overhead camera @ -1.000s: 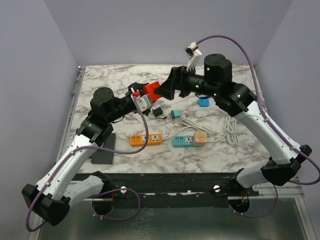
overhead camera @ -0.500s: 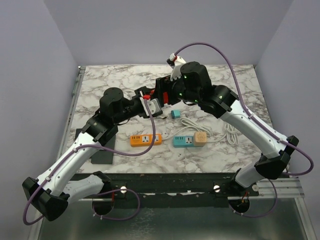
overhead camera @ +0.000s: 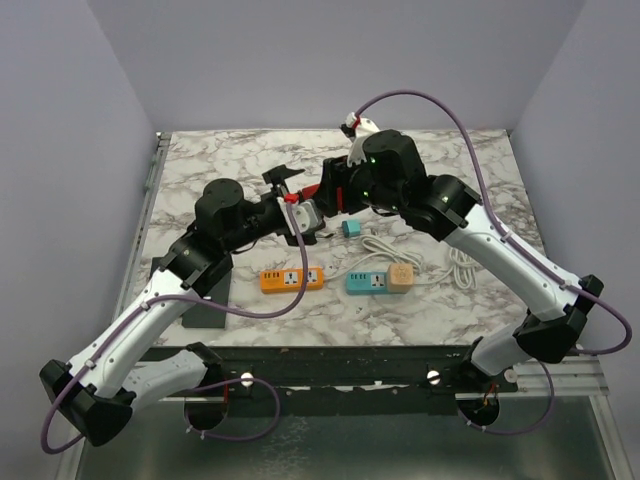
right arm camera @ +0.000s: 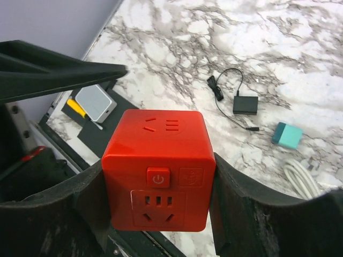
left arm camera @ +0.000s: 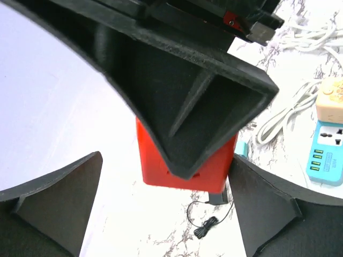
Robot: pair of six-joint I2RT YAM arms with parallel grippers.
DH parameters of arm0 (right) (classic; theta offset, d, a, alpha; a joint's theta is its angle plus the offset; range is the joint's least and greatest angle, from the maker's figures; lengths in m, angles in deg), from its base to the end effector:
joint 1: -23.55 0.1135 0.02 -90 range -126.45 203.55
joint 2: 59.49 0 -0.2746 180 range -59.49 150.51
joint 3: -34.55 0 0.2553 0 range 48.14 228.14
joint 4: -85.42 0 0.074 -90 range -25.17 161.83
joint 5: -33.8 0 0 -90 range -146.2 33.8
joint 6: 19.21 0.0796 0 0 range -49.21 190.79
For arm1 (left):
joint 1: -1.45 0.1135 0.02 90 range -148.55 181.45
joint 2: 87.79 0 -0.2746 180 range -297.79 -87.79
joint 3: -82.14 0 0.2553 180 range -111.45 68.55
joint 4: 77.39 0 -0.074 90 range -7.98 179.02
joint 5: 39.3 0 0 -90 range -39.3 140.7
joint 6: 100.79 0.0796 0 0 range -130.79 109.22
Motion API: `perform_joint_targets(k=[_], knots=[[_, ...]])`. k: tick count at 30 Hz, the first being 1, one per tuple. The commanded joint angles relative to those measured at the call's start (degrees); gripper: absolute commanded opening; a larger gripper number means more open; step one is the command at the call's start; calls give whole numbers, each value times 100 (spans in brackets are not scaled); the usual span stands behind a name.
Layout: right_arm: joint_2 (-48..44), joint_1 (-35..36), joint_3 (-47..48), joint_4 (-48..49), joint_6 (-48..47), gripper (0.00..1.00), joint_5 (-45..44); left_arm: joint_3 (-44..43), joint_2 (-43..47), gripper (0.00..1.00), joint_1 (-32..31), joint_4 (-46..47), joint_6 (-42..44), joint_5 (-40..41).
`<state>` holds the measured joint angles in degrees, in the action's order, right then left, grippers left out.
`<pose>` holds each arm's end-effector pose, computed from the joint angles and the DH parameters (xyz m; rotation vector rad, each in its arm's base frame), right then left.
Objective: Insert the plug
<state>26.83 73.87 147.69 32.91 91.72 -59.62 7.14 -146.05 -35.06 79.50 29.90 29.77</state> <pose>0.2389 0.2806 0.4362 -0.4934 2.0365 0.7163 0.1980 -0.1820 0.4041 1.2487 1.1251 -0.2520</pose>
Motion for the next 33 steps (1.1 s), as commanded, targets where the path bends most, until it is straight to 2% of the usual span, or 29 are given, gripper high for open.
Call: perform_joint_targets(k=[1, 3, 9, 16, 19, 24, 28, 33], knots=[[-199, -260, -109, -525, 155, 1, -448, 106, 415, 99, -5, 99, -500, -19], [-333, -565, -333, -649, 227, 1, -236, 60, 414, 99, 2, -377, -570, -166], [-800, -1488, -1310, -643, 248, 1, 1292, -34, -60, 99, 78, -1890, -932, -174], [-877, -1600, -1883, -537, 110, 1, 3174, -632, -1003, 98, 1252, -2767, -1077, -388], [-878, -1596, -2091, -525, -5, 1, 3845, -639, -1400, 97, 1660, -3205, -820, -510], [-686, -1589, -2117, -761, 118, 1, 3660, 50, -1673, 92, 2072, -3296, -1, -385], [-418, -1315, -2177, -697, 662, 1, 2643, 490, -1788, 90, 2194, -3306, 607, -530], [64, -653, -2015, -825, 1155, 1, 1397, 1021, -1804, 81, 2201, -3175, 1102, -712]])
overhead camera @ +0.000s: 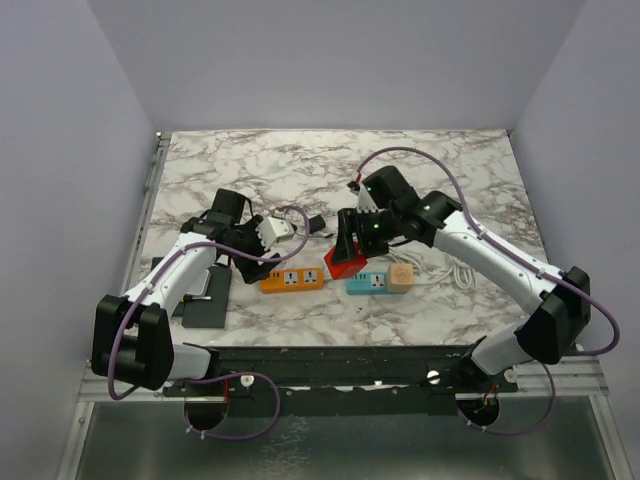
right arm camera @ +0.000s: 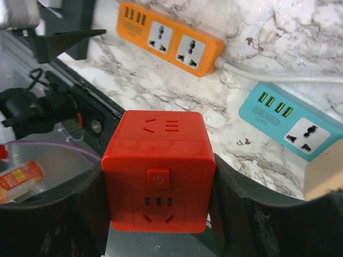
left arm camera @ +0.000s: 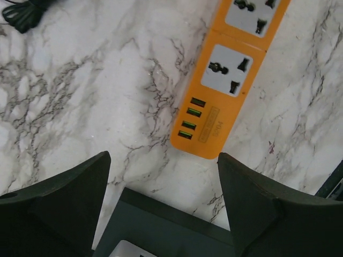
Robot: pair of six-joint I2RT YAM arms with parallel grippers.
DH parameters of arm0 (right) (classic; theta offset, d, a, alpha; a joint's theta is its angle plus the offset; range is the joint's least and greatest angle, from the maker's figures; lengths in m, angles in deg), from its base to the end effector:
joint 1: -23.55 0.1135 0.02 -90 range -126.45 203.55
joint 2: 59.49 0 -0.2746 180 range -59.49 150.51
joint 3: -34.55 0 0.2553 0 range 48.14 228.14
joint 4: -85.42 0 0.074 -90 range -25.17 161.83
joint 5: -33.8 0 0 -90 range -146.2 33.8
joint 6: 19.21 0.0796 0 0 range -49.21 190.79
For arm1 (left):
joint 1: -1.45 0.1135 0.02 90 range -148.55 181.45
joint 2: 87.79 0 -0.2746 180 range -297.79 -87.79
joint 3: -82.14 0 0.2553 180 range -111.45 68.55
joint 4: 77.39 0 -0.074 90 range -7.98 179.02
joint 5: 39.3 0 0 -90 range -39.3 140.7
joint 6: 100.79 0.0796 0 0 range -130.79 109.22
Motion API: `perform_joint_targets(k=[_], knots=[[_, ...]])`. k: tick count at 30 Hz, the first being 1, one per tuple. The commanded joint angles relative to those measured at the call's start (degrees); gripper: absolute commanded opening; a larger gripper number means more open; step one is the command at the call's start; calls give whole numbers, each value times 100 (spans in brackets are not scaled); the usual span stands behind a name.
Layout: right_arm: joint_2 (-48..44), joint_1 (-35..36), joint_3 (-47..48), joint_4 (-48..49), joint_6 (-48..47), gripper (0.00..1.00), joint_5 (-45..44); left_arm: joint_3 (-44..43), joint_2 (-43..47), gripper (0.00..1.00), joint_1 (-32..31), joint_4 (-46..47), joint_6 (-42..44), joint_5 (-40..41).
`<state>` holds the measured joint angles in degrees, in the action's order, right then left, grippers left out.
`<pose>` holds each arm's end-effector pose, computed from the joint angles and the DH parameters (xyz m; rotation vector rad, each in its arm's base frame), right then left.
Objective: Insert the plug
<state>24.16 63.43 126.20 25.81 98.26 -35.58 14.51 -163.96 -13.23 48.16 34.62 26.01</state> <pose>0.2388 0.2361 0.3056 -0.4502 2.5987 0.9065 0.2559 -0.1014 0.2119 1.3945 2.1430 -0.3763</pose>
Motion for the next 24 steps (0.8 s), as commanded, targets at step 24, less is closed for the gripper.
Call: perform_joint_targets(k=[24], knots=[[681, 503, -49, -273, 805, 1, -1957, 946, -293, 66, 35, 138, 1242, -1266]])
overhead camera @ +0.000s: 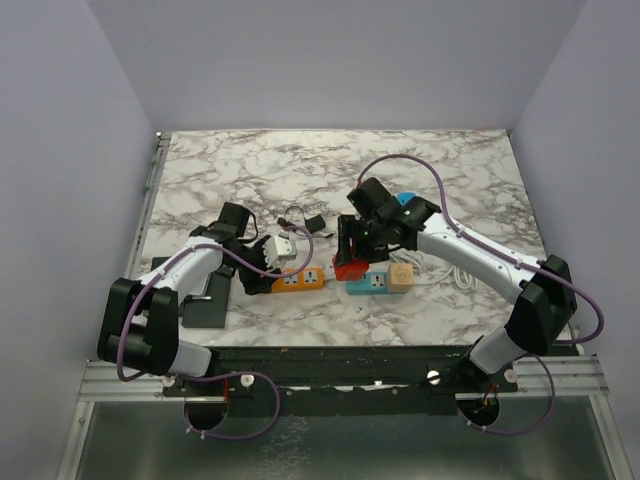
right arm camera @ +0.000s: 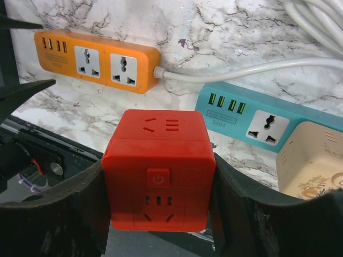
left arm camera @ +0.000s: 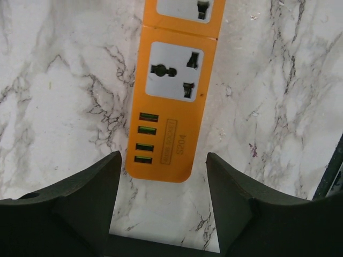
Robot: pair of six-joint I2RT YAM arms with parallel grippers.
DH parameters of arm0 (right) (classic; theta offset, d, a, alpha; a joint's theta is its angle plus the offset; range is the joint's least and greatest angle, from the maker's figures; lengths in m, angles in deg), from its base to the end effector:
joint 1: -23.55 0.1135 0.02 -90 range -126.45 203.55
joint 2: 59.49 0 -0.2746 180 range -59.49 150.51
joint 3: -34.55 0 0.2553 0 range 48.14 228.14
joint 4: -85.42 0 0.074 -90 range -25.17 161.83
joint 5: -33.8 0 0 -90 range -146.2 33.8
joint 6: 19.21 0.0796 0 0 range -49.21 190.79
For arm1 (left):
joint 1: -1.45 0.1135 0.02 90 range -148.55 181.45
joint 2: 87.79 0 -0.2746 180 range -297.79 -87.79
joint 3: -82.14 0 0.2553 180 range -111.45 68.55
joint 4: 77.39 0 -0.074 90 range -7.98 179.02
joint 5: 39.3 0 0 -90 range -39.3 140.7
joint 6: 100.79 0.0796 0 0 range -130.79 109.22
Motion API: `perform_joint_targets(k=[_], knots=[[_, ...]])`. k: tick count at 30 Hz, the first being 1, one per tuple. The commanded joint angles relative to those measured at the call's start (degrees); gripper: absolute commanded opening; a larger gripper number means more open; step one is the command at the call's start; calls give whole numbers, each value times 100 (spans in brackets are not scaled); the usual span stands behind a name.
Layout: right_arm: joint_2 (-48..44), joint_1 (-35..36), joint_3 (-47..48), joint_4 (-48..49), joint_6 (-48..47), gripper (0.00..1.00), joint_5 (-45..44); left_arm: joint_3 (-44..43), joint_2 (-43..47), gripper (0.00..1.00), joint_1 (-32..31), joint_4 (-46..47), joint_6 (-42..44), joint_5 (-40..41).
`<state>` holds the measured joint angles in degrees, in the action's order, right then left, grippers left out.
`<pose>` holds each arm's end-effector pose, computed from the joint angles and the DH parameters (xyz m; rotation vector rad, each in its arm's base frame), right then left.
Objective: Insert the plug
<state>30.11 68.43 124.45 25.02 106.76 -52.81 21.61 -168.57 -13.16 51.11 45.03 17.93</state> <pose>0.2446 0.2502 0.2564 -0.2338 2.7223 0.5346 0.2404 -0.1072 0.1623 1.5946 2.0470 -0.5668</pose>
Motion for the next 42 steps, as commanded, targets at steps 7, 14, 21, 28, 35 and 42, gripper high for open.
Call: perform_joint_targets(k=[7, 14, 21, 28, 35, 42], knots=[[102, 0, 149, -360, -75, 1, -518, 367, 232, 64, -1, -708, 491, -666], [230, 39, 294, -210, -309, 1, -235, 253, 479, 75, -35, -780, 286, -923], [729, 461, 815, -317, -349, 1, -688, -800, 368, 99, 265, -503, -877, -1249], [1142, 787, 1145, -148, -312, 1, -983, -1749, -350, 99, 1193, 263, -2434, -1195], [1790, 1066, 1753, -317, -270, 1, -1326, -1932, -646, 99, 1408, 839, -3690, -327], [2168, 1296, 2029, -496, -168, 1, -1720, -1843, -639, 99, 1408, 890, -4055, 517]])
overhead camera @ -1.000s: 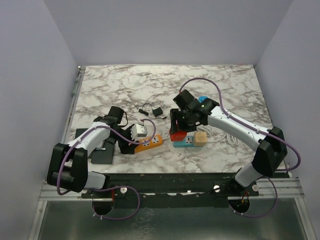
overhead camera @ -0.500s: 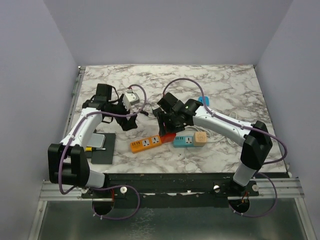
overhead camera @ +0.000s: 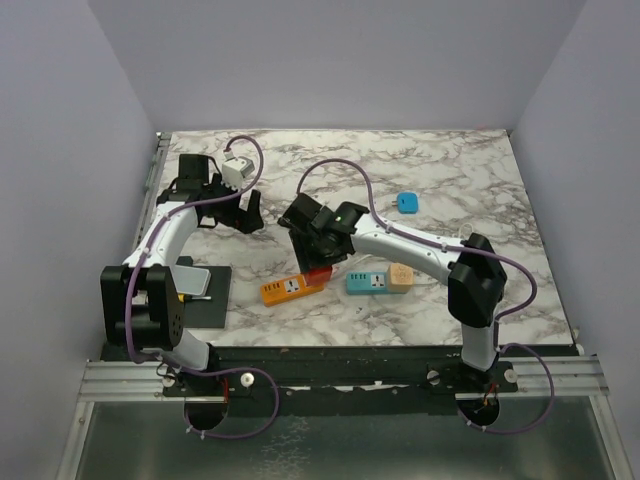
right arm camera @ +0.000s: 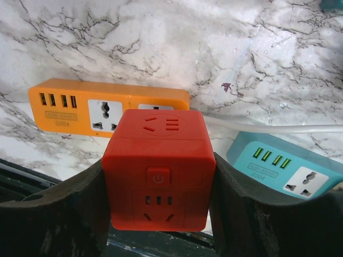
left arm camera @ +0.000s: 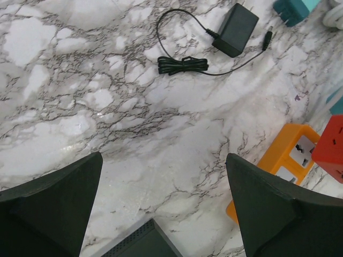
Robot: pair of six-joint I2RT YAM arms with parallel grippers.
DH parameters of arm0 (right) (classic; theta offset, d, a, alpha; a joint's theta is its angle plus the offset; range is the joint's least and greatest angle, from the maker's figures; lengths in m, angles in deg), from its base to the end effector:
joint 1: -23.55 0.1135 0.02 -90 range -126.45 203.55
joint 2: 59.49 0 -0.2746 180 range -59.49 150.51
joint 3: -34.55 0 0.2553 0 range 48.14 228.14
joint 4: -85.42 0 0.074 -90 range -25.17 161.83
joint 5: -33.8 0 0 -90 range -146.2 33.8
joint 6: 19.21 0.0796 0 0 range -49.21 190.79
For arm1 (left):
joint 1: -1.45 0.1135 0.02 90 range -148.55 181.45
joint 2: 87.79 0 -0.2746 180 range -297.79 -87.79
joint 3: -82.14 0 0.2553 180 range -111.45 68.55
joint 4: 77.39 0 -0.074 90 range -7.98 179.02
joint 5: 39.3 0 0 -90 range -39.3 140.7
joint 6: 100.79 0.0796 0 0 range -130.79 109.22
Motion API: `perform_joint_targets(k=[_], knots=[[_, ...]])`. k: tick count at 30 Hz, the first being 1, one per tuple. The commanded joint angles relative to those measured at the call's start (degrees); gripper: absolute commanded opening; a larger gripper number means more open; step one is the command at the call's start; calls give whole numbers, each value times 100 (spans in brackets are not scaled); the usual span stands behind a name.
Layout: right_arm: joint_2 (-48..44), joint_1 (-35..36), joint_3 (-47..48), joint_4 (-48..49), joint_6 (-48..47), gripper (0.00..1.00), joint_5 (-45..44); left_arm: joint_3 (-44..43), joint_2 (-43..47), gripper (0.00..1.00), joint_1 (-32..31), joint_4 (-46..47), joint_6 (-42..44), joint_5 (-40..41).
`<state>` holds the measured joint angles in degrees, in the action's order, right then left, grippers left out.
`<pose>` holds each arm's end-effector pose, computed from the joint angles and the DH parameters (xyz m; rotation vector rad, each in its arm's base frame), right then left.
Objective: Insert the plug
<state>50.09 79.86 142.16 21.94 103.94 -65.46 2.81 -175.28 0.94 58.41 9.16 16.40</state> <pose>0.2495 0.3511 0.2247 -0.4979 2.6681 0.2594 0.3456 -0.0479 0.2409 0.6583 2.2607 -0.5775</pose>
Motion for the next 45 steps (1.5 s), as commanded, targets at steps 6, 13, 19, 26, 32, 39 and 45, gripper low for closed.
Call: perform_joint_targets(k=[6, 13, 19, 26, 32, 39, 45], knots=[[341, 257, 310, -206, 239, 1, -525, 145, 76, 99, -1, 161, -601, 893], [327, 266, 199, -169, 367, 0, -747, 219, 178, 99, -1, 161, -568, 883], [374, 266, 195, -110, 316, 1, -669, 245, 136, 99, -1, 160, -467, 896], [354, 275, 76, -12, 340, 1, -562, 223, 86, 99, -1, 161, -470, 932], [434, 312, 93, 36, 309, 1, -507, 237, 120, 99, 1, 161, -464, 899], [557, 359, 132, 67, 334, 1, -542, 255, 155, 99, -1, 161, -437, 962], [646, 420, 188, -12, 376, 1, -628, 259, 162, 99, -1, 161, -409, 1024]])
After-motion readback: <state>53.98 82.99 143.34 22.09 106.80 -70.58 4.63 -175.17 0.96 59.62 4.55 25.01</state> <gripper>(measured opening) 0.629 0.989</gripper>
